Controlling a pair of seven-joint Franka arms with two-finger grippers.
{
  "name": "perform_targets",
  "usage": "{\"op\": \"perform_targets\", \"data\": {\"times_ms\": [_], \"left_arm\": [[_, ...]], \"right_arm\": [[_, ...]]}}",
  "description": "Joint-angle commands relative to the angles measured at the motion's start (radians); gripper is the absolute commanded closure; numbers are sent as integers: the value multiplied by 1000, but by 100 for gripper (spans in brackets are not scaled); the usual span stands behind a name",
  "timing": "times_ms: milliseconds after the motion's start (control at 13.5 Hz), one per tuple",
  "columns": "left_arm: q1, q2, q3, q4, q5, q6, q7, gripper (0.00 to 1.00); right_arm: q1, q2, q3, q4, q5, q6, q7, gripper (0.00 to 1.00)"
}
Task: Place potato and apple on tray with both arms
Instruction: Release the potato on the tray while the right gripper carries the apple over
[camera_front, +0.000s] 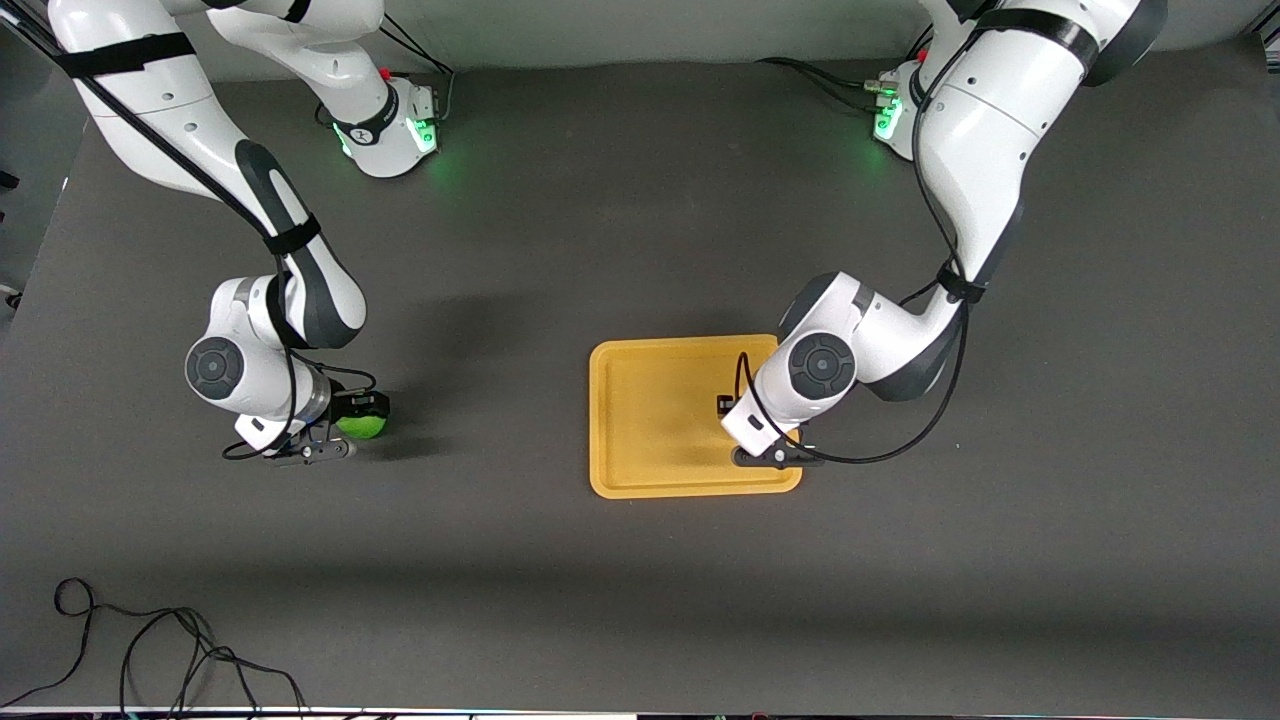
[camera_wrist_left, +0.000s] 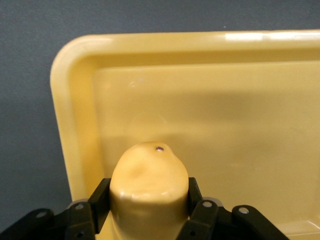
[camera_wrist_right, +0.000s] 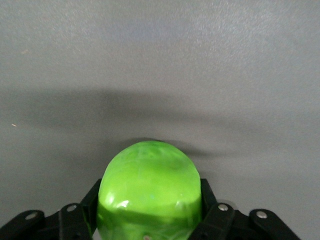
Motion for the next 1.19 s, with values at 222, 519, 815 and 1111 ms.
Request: {"op": "perform_targets", "data": {"times_ms": [222, 519, 815, 1111], "left_arm": [[-8, -2, 11, -16, 16, -9, -31, 100], [-11, 4, 21, -33, 16, 4, -32, 78], [-7, 0, 23, -36, 14, 10, -34, 0], [1, -19, 23, -26, 16, -7, -28, 0]], "right_arm": [[25, -68, 1, 189, 9, -294, 25, 54], [158, -48, 3, 295, 44, -322, 189, 54], [269, 36, 3, 447, 91, -322, 368, 55], [321, 89, 3, 530, 188, -322, 413, 57]]}}
